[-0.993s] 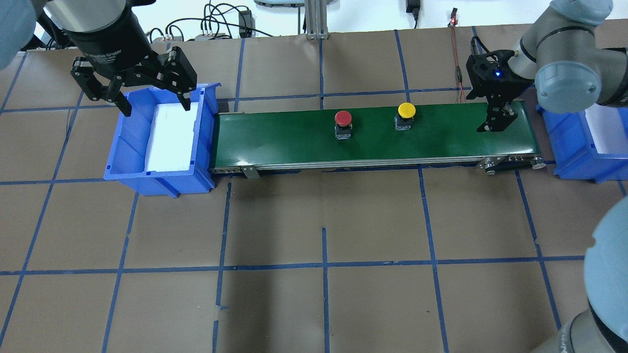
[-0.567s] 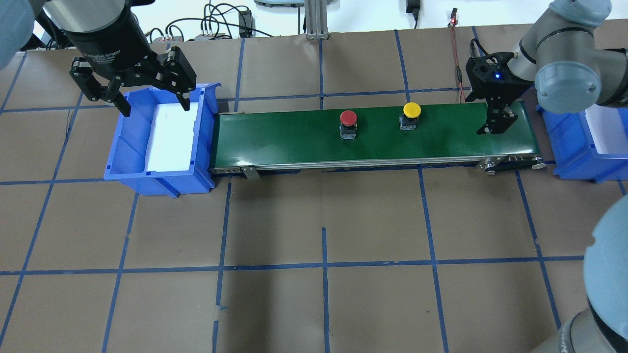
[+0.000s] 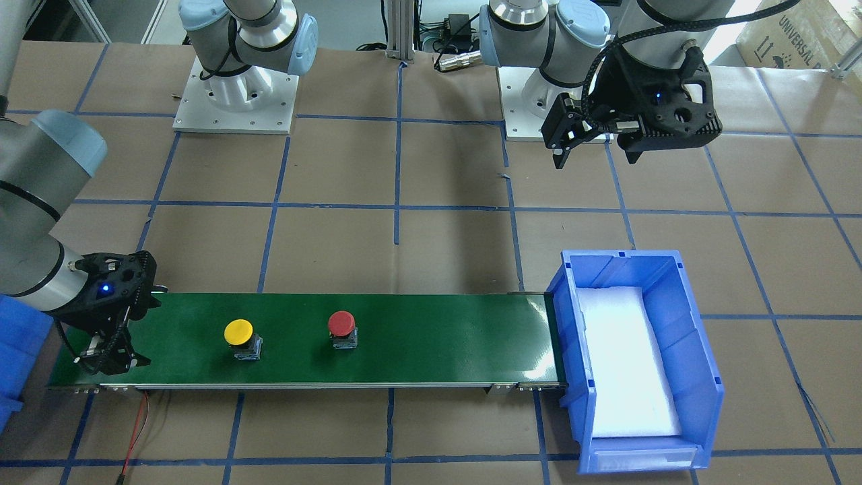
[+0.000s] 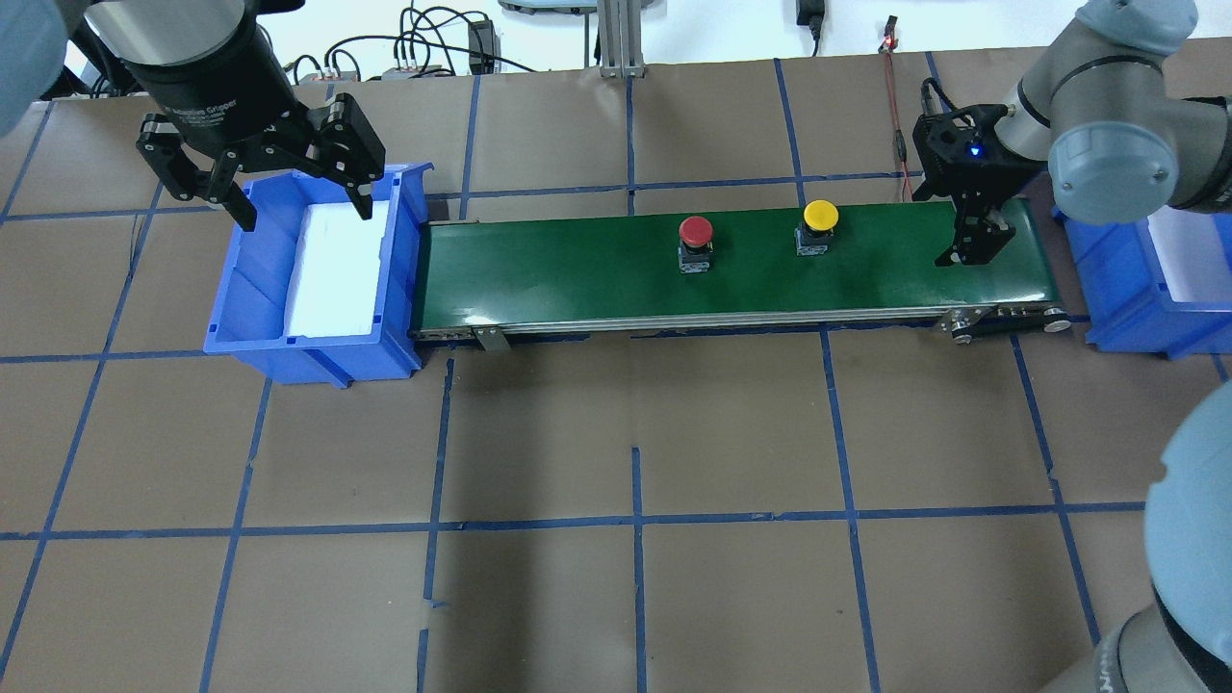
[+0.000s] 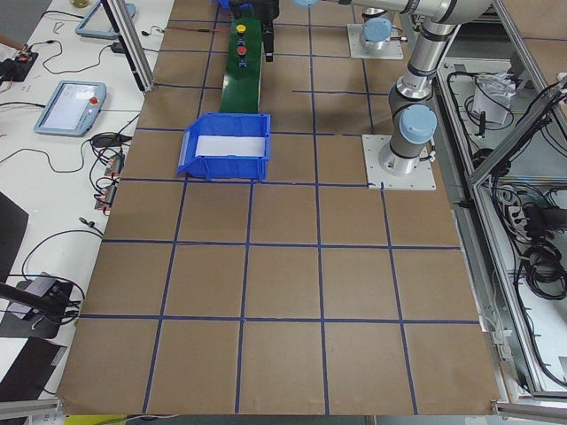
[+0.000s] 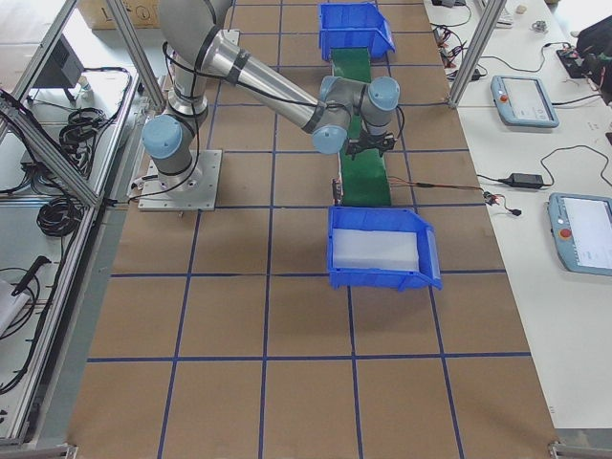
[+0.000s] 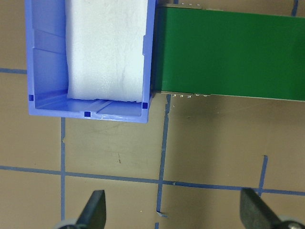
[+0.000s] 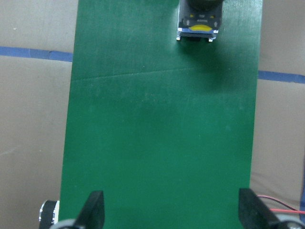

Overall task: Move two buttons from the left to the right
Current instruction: 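Hold the right gripper above the belt as the yellow button arrives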

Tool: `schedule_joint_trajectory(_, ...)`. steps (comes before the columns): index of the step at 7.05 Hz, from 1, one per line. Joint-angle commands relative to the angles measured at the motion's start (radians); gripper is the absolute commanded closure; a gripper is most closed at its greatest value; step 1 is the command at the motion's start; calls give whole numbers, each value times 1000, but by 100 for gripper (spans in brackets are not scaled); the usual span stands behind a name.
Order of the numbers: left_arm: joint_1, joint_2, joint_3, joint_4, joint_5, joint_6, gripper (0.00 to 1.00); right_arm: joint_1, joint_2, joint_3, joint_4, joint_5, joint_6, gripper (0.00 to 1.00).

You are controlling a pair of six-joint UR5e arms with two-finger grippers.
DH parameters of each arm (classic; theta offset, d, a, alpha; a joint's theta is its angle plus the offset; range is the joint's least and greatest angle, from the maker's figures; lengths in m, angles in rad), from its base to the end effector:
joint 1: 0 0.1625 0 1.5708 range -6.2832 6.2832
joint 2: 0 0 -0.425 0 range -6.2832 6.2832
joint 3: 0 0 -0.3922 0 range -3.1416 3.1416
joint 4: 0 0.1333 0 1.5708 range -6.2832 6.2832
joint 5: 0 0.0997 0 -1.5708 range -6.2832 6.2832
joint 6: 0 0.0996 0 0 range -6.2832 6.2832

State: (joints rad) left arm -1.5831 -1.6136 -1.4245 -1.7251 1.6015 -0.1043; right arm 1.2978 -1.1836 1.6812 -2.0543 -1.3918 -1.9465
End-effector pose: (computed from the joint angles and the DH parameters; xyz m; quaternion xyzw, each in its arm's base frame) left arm -0.1364 -0.5012 0.5231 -0.0456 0.9985 0.0245 0.0168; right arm -0.0173 -0.6218 0.2694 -0.7391 0.6676 -0.0769 0.0461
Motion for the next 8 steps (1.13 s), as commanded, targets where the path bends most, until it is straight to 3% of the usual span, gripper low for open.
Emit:
schedule_joint_trajectory(1,0,0,-1,-2,0,0,0,0,-2,0,0,0,0,0)
schedule_joint_trajectory(8,0,-2,-2,4,0,-2,0,-55,-11,3,13,13,6,1)
